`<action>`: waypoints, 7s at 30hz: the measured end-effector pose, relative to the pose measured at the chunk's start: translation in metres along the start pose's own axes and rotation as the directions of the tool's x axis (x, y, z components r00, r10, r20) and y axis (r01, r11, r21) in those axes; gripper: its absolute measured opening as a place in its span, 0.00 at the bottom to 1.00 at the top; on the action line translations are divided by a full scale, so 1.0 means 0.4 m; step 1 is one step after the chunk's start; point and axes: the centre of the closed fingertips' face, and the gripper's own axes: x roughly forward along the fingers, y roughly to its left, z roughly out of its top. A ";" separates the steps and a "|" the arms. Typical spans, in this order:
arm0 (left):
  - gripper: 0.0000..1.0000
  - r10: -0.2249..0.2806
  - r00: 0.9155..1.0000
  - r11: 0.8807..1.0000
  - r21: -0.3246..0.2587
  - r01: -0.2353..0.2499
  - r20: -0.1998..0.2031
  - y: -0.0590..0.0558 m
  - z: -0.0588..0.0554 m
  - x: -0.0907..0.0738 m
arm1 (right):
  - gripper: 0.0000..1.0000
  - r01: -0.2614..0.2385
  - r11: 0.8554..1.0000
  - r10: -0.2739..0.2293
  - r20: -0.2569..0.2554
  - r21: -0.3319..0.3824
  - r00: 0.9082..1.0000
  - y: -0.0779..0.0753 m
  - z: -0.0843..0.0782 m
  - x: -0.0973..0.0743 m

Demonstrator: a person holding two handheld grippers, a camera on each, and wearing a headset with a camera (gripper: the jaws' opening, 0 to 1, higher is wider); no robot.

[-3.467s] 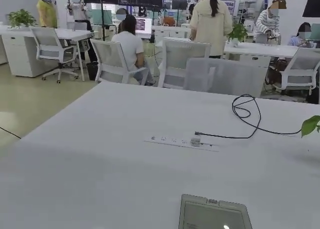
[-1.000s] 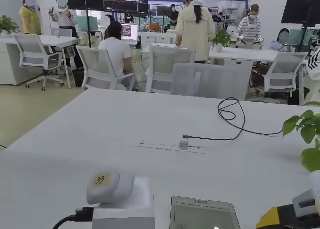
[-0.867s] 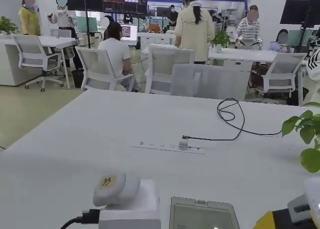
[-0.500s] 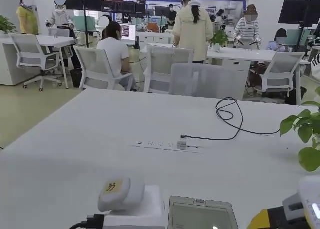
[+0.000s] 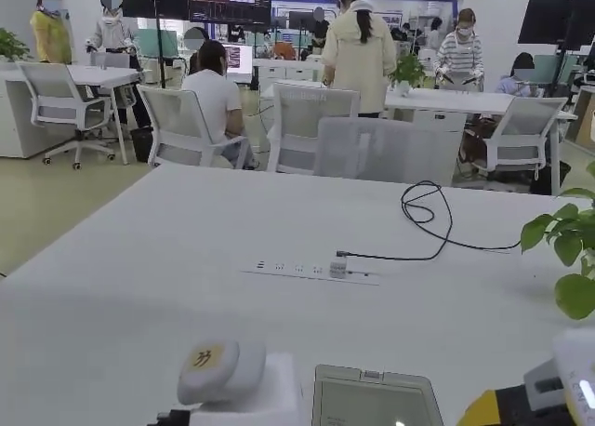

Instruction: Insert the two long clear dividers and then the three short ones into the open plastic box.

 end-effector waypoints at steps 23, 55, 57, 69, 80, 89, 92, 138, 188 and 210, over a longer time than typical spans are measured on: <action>0.00 0.024 0.988 0.708 0.701 0.090 -0.151 -0.051 -0.033 -0.020 | 0.16 -0.447 0.867 0.391 0.255 0.219 0.884 0.028 0.045 -0.052; 0.00 -0.010 0.986 0.650 0.749 0.132 -0.165 -0.068 -0.046 -0.025 | 0.03 -0.534 0.829 0.488 0.252 0.165 0.836 0.077 0.043 -0.044; 0.00 -0.009 0.986 0.652 0.747 0.130 -0.164 -0.067 -0.046 -0.025 | 0.03 -0.533 0.830 0.488 0.251 0.162 0.836 0.077 0.043 -0.043; 0.03 0.031 0.989 0.680 0.728 0.087 -0.147 -0.040 -0.042 -0.036 | 0.03 -0.520 0.838 0.475 0.247 0.167 0.845 0.066 0.037 -0.040; 0.22 0.088 0.992 0.696 0.718 0.004 -0.091 0.000 -0.020 -0.066 | 0.03 -0.470 0.859 0.424 0.231 0.203 0.876 0.032 0.010 -0.038; 0.46 0.153 0.988 0.708 0.701 -0.085 -0.034 0.055 -0.003 -0.101 | 0.03 -0.415 0.878 0.379 0.185 0.237 0.907 -0.004 -0.032 -0.009; 0.53 0.176 0.984 0.708 0.698 -0.111 -0.022 0.077 -0.003 -0.114 | 0.03 -0.402 0.882 0.368 0.171 0.245 0.914 -0.012 -0.044 0.002; 1.00 0.242 0.969 0.724 0.674 -0.147 -0.048 0.182 -0.081 -0.164 | 0.03 -0.299 0.928 0.325 -0.093 0.221 0.941 -0.036 -0.252 0.281; 1.00 0.250 0.967 0.729 0.665 -0.159 -0.042 0.193 -0.086 -0.178 | 0.03 -0.301 0.935 0.321 -0.088 0.186 0.943 0.008 -0.305 0.381; 1.00 0.267 0.963 0.720 0.670 -0.181 -0.028 0.203 -0.068 -0.206 | 0.21 -0.196 0.936 0.200 0.017 0.293 0.980 -0.031 -0.298 0.255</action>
